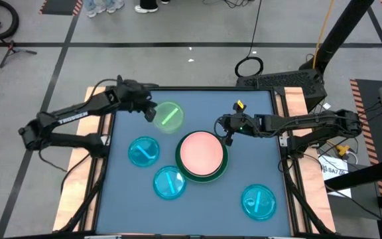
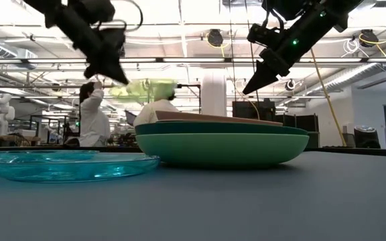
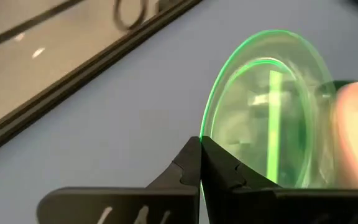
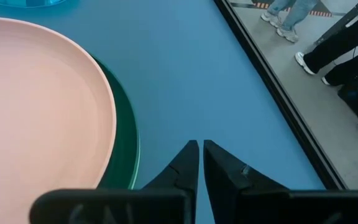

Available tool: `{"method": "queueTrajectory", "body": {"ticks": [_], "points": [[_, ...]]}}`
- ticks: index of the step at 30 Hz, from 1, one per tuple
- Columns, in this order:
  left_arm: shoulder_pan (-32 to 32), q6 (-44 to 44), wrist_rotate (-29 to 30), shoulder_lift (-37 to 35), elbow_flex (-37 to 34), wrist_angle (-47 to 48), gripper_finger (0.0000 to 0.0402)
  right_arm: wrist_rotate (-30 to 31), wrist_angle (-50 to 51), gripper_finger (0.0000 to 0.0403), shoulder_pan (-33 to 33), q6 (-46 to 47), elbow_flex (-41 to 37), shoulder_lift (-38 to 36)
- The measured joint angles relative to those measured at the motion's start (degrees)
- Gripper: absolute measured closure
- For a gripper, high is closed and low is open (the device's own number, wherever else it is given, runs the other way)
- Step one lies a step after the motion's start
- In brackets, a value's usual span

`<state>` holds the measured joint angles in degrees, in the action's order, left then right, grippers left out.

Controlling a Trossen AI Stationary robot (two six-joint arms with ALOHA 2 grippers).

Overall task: Stack plastic plates
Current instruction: Stack the light green plate on top of the pink plate

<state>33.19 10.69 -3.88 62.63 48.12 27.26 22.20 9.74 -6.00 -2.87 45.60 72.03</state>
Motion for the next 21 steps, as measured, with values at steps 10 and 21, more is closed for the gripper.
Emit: {"method": "queueTrajectory", "body": {"ticks": [10,21], "points": [[-17.8,5.4,3.8,0.3,0.0,-12.5,0.0398,0.0,0.0,0.0385,0.0,-0.2,0.0,0.0],[-29.0,10.9,13.0,5.9,0.1,-18.4,0.0398,0.0,0.0,0.0385,0.0,-0.4,0.0,0.0]]}}
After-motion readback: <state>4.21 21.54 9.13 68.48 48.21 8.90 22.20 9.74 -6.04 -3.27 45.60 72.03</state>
